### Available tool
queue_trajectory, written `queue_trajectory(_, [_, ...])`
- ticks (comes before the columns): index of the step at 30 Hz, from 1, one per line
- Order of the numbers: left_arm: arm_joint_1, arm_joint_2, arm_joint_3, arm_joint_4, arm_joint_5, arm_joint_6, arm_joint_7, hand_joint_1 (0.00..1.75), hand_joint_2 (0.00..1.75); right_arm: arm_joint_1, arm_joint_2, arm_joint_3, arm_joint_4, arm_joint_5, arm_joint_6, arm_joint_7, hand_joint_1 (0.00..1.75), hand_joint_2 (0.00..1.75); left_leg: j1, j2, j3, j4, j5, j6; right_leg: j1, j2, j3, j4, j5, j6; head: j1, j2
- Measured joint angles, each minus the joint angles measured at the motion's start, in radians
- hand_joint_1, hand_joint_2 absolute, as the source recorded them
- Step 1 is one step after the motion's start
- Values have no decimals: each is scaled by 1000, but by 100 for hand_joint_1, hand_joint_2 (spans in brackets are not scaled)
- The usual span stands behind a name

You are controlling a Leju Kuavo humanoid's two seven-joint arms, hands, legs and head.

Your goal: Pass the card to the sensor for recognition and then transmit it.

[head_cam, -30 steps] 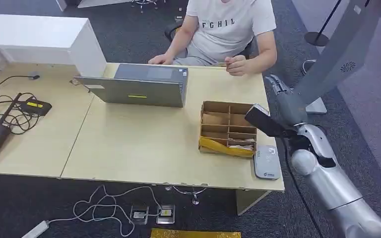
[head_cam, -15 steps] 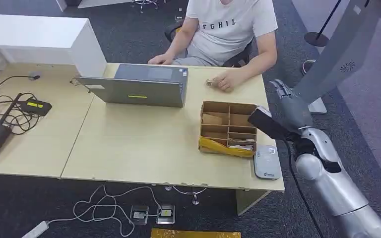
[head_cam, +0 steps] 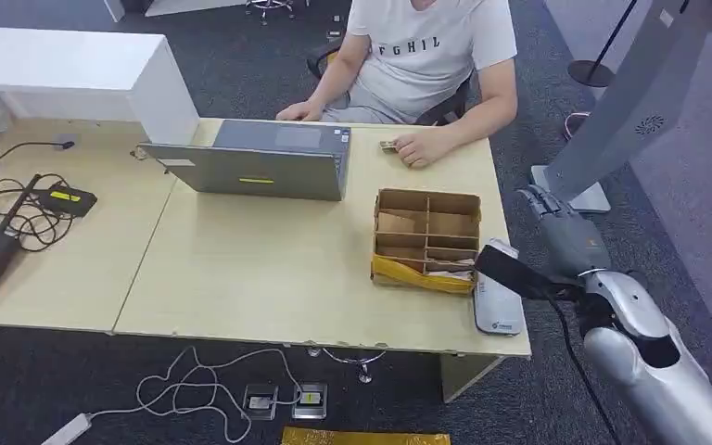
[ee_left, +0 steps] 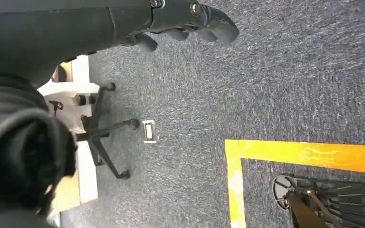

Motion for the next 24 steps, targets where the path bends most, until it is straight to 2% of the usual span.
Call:
queue_trajectory(12, [-1,0,0,0,6,8,6,0,0,51,-6,29,-26,84,-16,-2,0,175,0,0,0,0,0,0,0,0,0,0,0,0,0,0])
queue_trajectory(24, [-2,-5,0,0,9,14,6,0,0,58,21,58,14,121,-129,-4,0,175,0,0,-1,0,0,0,0,0,0,0,0,0,0,0])
